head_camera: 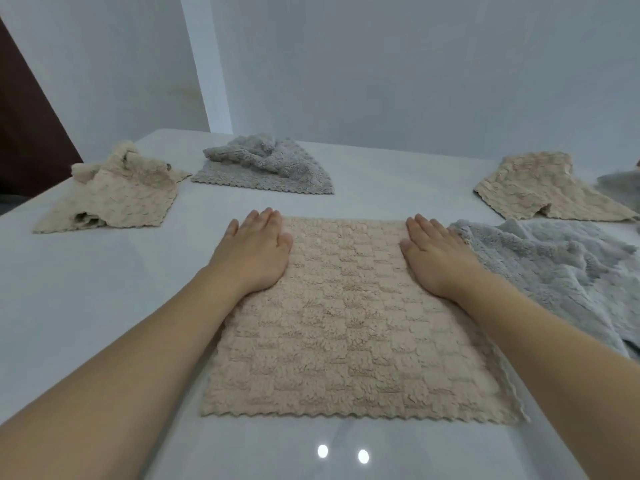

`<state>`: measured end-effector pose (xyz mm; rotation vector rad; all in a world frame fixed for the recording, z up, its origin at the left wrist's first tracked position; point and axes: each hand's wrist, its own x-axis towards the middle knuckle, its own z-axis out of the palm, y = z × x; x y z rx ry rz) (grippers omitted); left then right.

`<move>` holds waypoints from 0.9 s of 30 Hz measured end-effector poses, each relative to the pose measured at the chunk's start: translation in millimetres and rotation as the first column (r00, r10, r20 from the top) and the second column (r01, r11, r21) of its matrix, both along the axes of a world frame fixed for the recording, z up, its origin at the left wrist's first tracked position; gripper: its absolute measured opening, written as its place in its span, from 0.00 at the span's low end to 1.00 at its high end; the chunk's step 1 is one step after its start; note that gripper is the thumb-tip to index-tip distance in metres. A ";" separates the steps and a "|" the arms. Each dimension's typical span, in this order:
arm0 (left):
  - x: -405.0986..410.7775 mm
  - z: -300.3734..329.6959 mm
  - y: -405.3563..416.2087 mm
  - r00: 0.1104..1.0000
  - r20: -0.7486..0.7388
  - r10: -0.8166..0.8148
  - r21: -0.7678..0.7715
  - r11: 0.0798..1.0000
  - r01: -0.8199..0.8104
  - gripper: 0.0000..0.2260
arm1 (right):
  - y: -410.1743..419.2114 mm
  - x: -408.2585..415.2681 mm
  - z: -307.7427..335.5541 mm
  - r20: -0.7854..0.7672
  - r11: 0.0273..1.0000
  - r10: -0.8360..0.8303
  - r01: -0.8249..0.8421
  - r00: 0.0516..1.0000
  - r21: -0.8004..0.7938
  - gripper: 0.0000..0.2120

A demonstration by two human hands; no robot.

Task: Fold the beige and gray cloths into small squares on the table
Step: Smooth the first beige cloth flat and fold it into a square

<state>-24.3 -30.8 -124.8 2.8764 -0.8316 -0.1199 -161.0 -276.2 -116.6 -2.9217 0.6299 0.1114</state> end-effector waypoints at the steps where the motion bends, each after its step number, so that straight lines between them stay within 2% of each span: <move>1: 0.1 4.4 0.4 1.000 -0.005 0.008 0.031 0.999 -0.008 0.27 | 1.2 0.3 3.9 -0.017 1.000 -0.009 0.009 1.000 0.009 0.28; 3: -4.8 18.9 -1.3 0.999 0.034 0.033 0.100 0.994 -0.037 0.27 | 7.3 -1.1 14.0 -0.029 0.999 -0.036 0.036 0.999 -0.006 0.28; 5: -21.6 29.6 -11.1 0.999 0.049 0.017 0.045 0.999 -0.019 0.27 | 23.9 -6.1 20.4 0.037 0.999 -0.025 0.026 0.999 -0.044 0.28; 7: -51.9 24.5 -23.2 0.997 0.045 -0.067 -0.040 0.997 0.069 0.27 | 50.6 -15.3 15.2 0.094 0.997 0.049 -0.044 0.994 -0.057 0.27; 9: -76.0 8.7 -29.2 0.991 0.058 -0.118 -0.034 0.992 0.121 0.27 | 71.4 -23.4 4.2 0.088 0.996 0.093 -0.092 0.992 -0.016 0.28; 11: -77.3 -1.1 -29.4 0.994 0.048 -0.101 -0.030 0.994 0.102 0.27 | 72.9 -22.8 -1.3 0.085 0.996 0.081 -0.083 0.993 0.016 0.28; 20: -72.6 1.1 -22.2 0.992 0.036 -0.123 -0.034 0.992 0.125 0.27 | 61.5 -26.0 1.1 0.053 0.993 0.113 -0.114 0.992 0.017 0.27; 27: -47.5 2.2 22.2 1.000 -0.011 0.023 0.023 0.999 -0.023 0.26 | 27.7 -50.5 4.5 -0.045 1.000 -0.017 0.016 0.999 -0.027 0.28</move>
